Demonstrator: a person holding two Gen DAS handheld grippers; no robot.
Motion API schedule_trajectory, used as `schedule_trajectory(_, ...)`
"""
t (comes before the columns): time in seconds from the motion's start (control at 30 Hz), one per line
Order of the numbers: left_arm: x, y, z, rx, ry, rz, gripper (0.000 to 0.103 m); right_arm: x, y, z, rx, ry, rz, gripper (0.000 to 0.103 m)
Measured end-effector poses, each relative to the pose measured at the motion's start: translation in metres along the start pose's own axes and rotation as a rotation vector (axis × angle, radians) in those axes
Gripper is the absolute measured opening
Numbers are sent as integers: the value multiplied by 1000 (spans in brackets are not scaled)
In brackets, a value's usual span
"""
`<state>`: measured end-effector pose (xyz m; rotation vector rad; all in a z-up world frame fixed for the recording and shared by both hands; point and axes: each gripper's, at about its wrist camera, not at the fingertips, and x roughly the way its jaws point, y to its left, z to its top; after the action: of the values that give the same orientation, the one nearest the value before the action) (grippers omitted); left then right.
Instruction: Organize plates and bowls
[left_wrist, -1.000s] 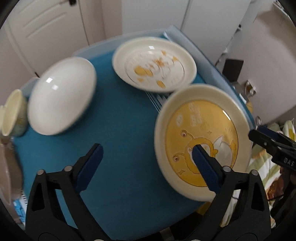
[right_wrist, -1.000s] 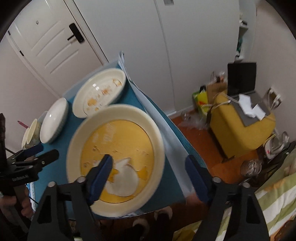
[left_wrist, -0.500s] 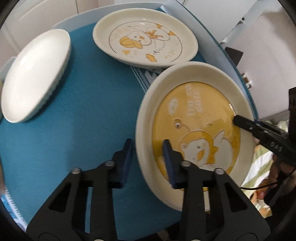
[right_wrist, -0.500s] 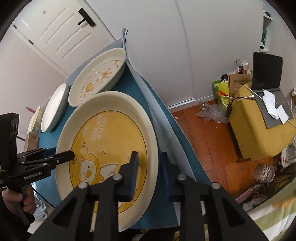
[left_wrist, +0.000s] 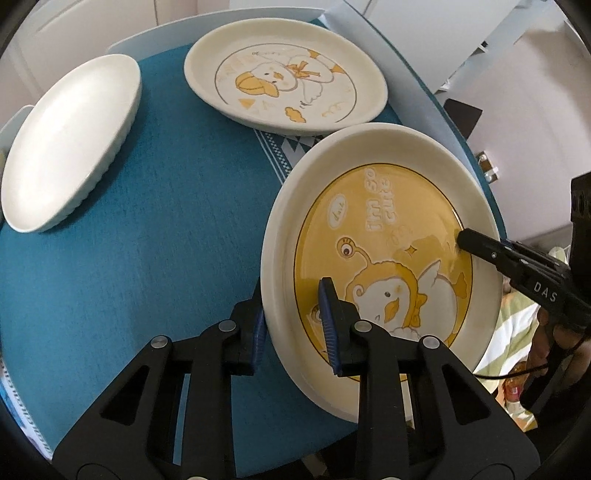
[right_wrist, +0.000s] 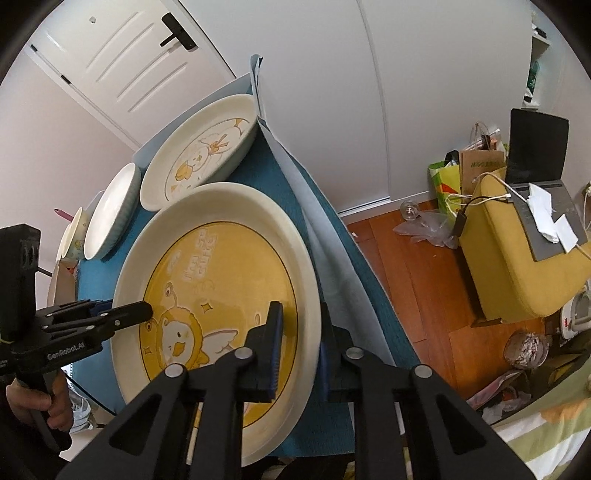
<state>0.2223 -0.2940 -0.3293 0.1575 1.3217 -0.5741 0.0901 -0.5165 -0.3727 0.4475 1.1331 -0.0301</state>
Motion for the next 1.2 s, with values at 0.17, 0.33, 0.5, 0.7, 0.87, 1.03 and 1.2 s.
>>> schedule_trajectory(0.17,-11,7,-1,-21,-25,-3,23,-6,11,5,-29,-7,0,16)
schedule_trajectory(0.33,-44,34,-14,-64,-76,0,23,-16,36,14,-74,-18,23,16)
schedule_trajectory(0.5,-81,69,-25,-121,-129,28,23,-22,78,22,-142,-30,64,16)
schedule_trajectory(0.7,-121,125,-54,-201,-179,86,23,-8,138,18,-234,-7,125,16)
schedule_trajectory(0.87,-142,173,-83,-282,-192,129,23,13,189,5,-299,32,175,16)
schedule_trajectory(1.03,-143,219,-110,-351,-172,156,23,40,239,-16,-346,79,196,16)
schedule_trajectory(1.2,-129,260,-135,-384,-153,157,23,73,275,-33,-382,123,196,15)
